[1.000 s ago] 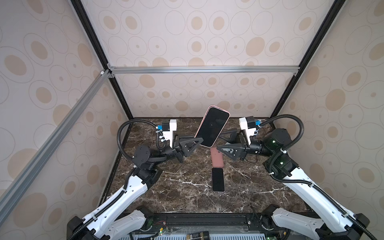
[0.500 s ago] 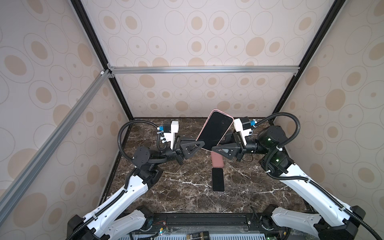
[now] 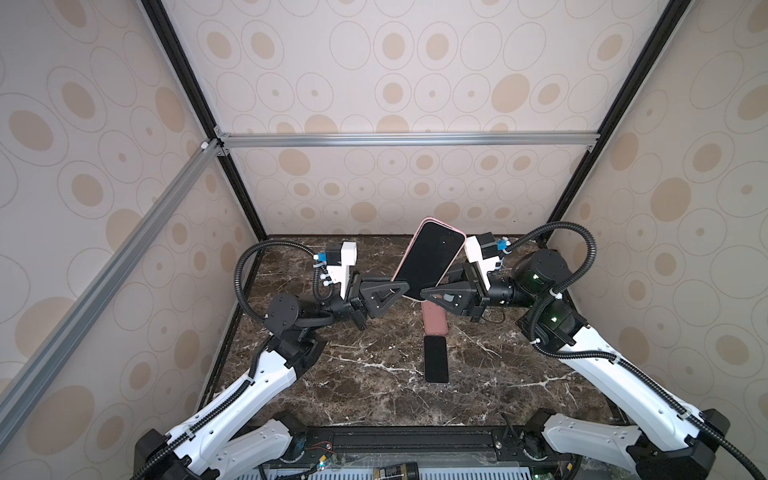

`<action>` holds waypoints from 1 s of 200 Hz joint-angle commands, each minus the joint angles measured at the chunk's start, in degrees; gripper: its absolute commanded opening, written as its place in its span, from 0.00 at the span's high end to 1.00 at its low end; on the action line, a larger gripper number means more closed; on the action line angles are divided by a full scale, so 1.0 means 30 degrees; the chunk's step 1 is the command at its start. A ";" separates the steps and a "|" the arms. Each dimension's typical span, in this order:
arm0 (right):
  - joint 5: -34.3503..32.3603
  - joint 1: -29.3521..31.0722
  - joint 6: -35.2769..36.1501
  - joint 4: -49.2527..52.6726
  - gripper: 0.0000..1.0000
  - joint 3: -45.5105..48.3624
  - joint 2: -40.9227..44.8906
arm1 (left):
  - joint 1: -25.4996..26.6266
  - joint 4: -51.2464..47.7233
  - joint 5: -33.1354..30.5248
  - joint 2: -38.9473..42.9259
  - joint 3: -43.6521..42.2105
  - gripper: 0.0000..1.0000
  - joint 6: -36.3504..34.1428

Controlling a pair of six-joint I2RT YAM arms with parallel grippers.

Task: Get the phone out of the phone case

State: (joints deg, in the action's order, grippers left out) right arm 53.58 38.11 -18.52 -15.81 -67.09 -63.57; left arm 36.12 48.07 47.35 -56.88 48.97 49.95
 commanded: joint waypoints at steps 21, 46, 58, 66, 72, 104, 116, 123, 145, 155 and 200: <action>-0.0494 0.0175 -0.0522 -0.0714 0.80 -0.0300 -0.0109 | 0.0363 0.1297 0.0461 0.0181 0.0229 1.00 -0.0350; -0.0458 0.0161 -0.1085 -0.1343 0.85 -0.0233 -0.0092 | 0.0387 0.1025 0.0367 0.0238 0.0185 1.00 -0.0570; -0.0484 0.0199 -0.1171 -0.1357 0.87 -0.0227 -0.0101 | 0.0404 0.1022 0.0332 0.0208 0.0198 1.00 -0.0630; -0.0533 0.0198 -0.1258 -0.1350 0.89 -0.0196 -0.0108 | 0.0392 0.1024 0.0318 0.0185 0.0171 1.00 -0.0676; -0.0597 0.0193 -0.1293 -0.1350 0.91 -0.0144 -0.0082 | 0.0411 0.1001 0.0307 0.0185 0.0171 1.00 -0.0676; -0.1238 0.0208 -0.1274 -0.1350 1.00 0.0210 0.0231 | 0.0429 0.0579 0.0091 0.0240 0.0243 1.00 -0.1060; -0.1399 0.0207 -0.1097 -0.1145 1.00 0.0217 0.0326 | 0.0422 0.0119 0.0010 0.0292 0.0350 1.00 -0.1446; -0.1563 0.0199 -0.0876 -0.0835 1.00 0.0165 0.0380 | 0.0411 -0.0580 -0.0141 0.0326 0.0565 1.00 -0.1889; -0.2968 0.0205 0.0311 0.0164 1.00 0.0388 0.1070 | 0.0434 -0.4745 -0.1264 0.0555 0.2003 0.71 -0.4691; -0.4354 0.0190 0.0723 0.0199 1.00 0.0870 0.1650 | 0.0440 -0.6647 -0.1960 0.0737 0.2704 0.59 -0.6271; -0.9012 0.0199 0.5351 0.3513 1.00 0.1780 0.3641 | 0.0543 -1.2551 -0.5910 0.1397 0.5527 0.42 -1.2125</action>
State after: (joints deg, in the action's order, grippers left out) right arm 35.53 38.30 -13.04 -9.52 -60.36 -55.33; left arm 37.15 21.47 36.84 -54.76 59.79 26.72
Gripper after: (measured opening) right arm 0.128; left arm 0.569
